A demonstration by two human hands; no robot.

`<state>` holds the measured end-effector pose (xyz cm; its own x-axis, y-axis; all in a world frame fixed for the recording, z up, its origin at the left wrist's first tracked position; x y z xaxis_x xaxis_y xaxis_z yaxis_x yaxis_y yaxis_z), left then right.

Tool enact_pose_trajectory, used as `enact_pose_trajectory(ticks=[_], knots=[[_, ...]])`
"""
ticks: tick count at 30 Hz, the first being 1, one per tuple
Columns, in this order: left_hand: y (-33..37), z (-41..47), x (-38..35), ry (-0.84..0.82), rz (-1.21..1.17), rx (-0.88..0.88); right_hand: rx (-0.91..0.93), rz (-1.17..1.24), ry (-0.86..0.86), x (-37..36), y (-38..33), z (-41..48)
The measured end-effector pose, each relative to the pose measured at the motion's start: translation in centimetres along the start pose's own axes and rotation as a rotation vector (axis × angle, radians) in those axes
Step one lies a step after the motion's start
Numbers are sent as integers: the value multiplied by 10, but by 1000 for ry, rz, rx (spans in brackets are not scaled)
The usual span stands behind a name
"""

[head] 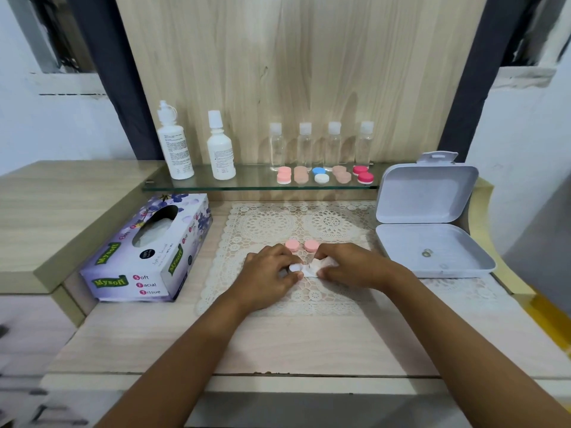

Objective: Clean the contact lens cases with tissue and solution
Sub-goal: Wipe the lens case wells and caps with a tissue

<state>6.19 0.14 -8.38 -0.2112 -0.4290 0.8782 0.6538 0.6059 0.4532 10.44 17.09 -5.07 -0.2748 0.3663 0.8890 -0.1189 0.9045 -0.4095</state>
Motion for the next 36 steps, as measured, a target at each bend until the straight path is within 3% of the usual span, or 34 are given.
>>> enact_pose_trajectory(ticks=[9, 16, 21, 25, 30, 34, 36], knots=[[3, 0, 6, -11, -95, 48, 121, 521, 355, -12, 3, -16], [3, -3, 8, 25, -356, 142, 216, 933, 341, -29, -13, -17], [2, -7, 8, 48, -517, 57, 119, 673, 491, -22, -13, -18], [11, -10, 12, 37, -541, -9, 137, 686, 543, -23, -11, -19], [7, -10, 12, 101, -526, 8, 160, 798, 539, -25, -8, -18], [6, -10, 11, 102, -507, 21, 214, 1091, 418, -35, -12, -18], [7, -10, 11, 104, -513, 21, 229, 1114, 417, -34, -15, -20]])
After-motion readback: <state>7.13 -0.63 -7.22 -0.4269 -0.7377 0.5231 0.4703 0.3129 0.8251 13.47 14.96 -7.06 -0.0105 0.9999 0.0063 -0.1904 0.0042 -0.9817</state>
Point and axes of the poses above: each hand's wrist, its own z-axis towards the middle knuckle, its own x-axis out of the back of the hand, y = z × x, the point moved 2 cm from there along z, towards the middle knuckle, and after that the axes turned 9 degrees about -y, right-handed, at the moved point
